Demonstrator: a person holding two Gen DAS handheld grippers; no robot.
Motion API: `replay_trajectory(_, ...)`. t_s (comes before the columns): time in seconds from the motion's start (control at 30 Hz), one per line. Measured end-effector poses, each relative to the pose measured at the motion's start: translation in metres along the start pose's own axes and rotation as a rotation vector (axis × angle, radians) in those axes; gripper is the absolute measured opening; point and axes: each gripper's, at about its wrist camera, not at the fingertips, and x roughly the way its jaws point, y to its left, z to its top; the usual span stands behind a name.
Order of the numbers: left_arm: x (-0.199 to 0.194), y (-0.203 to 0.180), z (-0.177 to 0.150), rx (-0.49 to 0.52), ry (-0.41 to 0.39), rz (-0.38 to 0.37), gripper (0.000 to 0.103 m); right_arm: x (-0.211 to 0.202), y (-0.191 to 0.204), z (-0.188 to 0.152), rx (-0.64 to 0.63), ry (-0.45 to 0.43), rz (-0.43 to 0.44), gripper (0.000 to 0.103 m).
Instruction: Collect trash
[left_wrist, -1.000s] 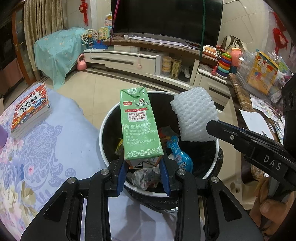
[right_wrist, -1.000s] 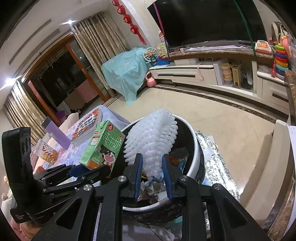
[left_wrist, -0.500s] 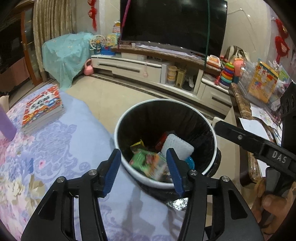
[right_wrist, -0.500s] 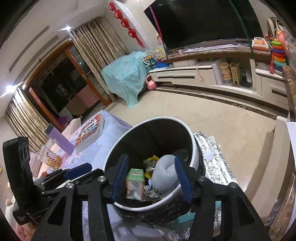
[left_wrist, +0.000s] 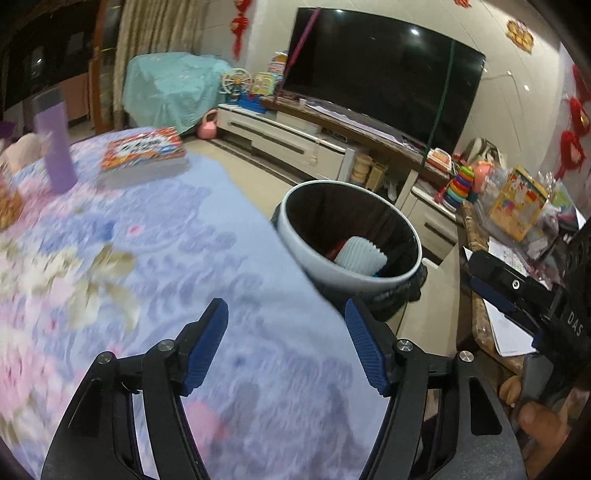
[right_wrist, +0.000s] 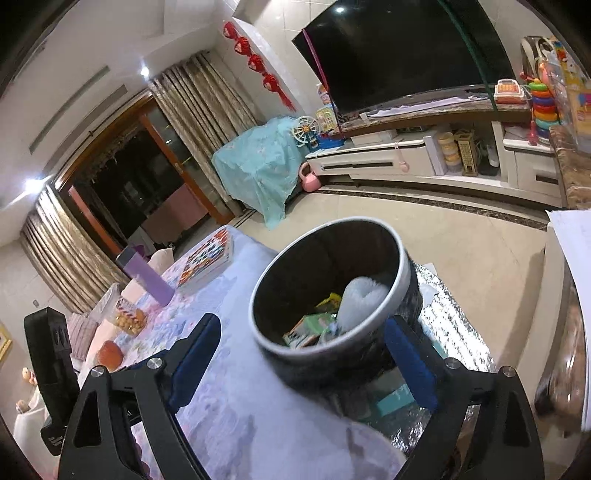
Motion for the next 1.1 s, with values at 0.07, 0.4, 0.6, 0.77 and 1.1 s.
replay_trajectory(0.07,-0.013,0.006,-0.01,-0.017,-0.018,0.006,0.068,-0.007,0.008,-0.01,-0.015,-0.008,-0.006,0.094)
replay_trajectory(0.4,-0.077,0.019,-0.042,-0.008,-0.177,0.035,0.087,-0.042,0.039,-0.044,-0.077,-0.068,-0.056,0.102)
replay_trajectory(0.6,-0.115,0.016,-0.058,0.032,-0.314,0.088,0.1,-0.071,0.066,-0.05,-0.172,-0.162,-0.098,0.103)
replay_trajectory(0.77,-0.132,0.018,-0.078,0.033,-0.387,0.15,0.103,-0.094,0.085,-0.067,-0.26,-0.286,-0.146,0.103)
replay_trajectory(1.1,-0.146,0.03,-0.104,0.005,-0.403,0.239,0.103,-0.091,0.096,-0.097,-0.296,-0.289,-0.132,0.103)
